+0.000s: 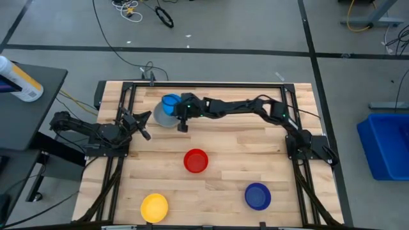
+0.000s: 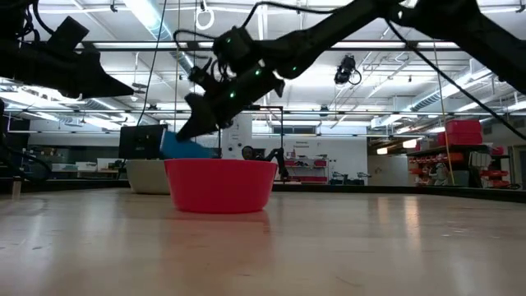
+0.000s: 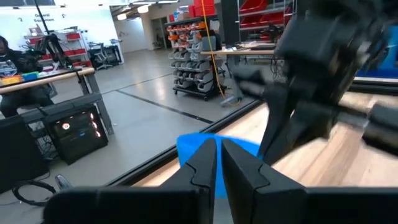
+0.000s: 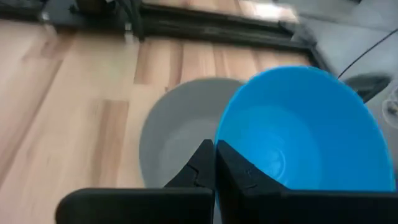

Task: Nest bowls inside each other
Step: Stack the light blue bowl on top of the gray bowl

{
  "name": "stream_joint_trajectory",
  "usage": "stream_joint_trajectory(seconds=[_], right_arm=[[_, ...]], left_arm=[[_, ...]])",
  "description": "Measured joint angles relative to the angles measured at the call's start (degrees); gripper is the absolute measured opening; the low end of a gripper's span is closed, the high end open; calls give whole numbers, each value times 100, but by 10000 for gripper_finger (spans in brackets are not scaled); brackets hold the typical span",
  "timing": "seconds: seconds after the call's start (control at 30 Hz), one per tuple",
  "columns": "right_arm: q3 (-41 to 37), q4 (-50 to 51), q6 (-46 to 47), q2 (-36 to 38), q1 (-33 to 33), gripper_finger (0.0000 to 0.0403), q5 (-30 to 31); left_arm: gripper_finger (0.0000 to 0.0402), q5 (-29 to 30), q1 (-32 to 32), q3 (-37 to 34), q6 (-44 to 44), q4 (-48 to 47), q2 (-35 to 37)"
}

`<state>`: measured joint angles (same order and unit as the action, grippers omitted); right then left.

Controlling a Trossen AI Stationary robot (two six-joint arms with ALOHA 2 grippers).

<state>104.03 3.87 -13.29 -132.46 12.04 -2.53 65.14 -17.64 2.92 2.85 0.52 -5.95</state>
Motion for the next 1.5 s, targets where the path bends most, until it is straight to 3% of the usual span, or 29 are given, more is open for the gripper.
stream_joint_trajectory(seconds=[0.37, 0.63, 0.93, 1.07, 1.23, 1.33, 1.5], right_arm=[[180, 1579, 426, -152, 28, 0, -199], [209, 2954, 775, -94, 30, 0, 355], [188, 3314, 820, -113, 28, 7, 400], [164, 2831, 807, -158, 30, 51, 395], [120, 2611, 784, -188, 41, 148, 394], [136, 2509, 653, -128, -8, 198, 778], [296, 2657, 534, 163, -158, 231, 1198]], left_arm=[[32, -38, 1, 7, -48, 23, -1], [32, -43, -1, 9, -88, 21, -1], [32, -230, -1, 9, -159, 19, -1], [32, -242, 1, 11, -209, 19, -1], [32, -242, 0, 11, -216, 2, -1], [32, -242, -1, 11, -216, -24, -1], [32, -305, -1, 15, -212, -35, -1]])
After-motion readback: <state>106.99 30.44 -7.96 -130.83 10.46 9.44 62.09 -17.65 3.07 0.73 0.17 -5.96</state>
